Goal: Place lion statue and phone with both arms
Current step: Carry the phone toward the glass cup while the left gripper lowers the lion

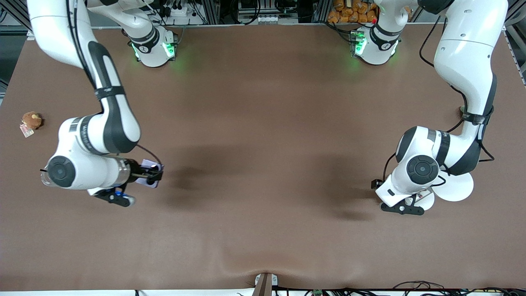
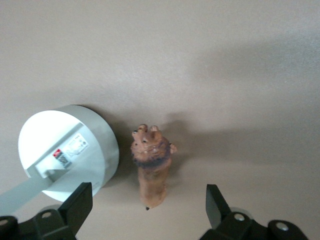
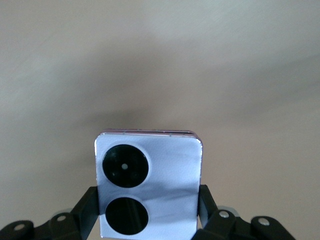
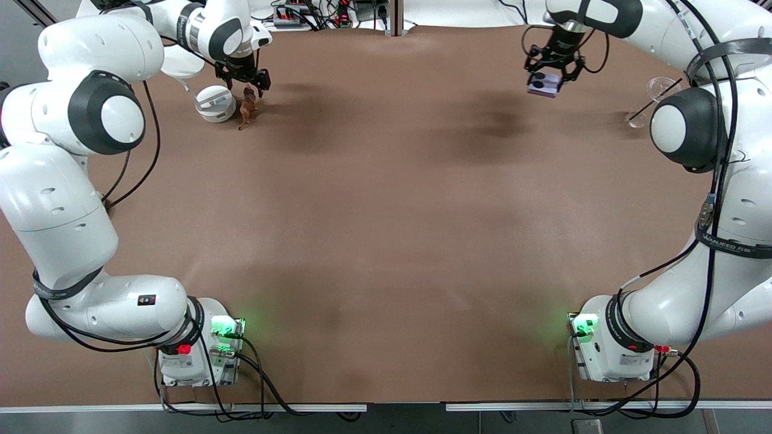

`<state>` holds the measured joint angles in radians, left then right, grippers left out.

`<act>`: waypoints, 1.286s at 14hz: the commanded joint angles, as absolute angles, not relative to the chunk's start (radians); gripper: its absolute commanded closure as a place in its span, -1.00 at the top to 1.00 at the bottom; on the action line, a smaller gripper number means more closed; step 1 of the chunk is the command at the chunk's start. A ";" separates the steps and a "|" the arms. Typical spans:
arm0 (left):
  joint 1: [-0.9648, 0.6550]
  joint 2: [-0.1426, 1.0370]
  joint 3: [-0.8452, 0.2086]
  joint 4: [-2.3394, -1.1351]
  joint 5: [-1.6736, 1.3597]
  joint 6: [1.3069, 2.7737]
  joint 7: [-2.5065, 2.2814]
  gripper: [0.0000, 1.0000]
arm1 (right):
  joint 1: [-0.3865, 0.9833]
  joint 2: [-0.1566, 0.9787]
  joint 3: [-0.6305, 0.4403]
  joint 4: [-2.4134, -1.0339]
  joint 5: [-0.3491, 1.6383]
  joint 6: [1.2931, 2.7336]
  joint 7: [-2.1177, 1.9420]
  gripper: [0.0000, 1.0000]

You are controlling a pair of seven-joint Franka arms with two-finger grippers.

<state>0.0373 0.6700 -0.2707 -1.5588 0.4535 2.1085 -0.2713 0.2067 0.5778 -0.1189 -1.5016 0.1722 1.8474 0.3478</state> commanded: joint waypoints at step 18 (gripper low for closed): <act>0.032 0.499 -0.370 -1.471 0.385 1.850 -0.252 1.00 | -0.020 0.684 -0.104 -1.704 0.144 2.240 -0.083 -1.00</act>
<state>0.0261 0.5167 -0.3624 -1.4899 0.4117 1.8848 -0.2613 -0.0057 0.7009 -0.1153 -1.6853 0.1370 2.2301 -0.0519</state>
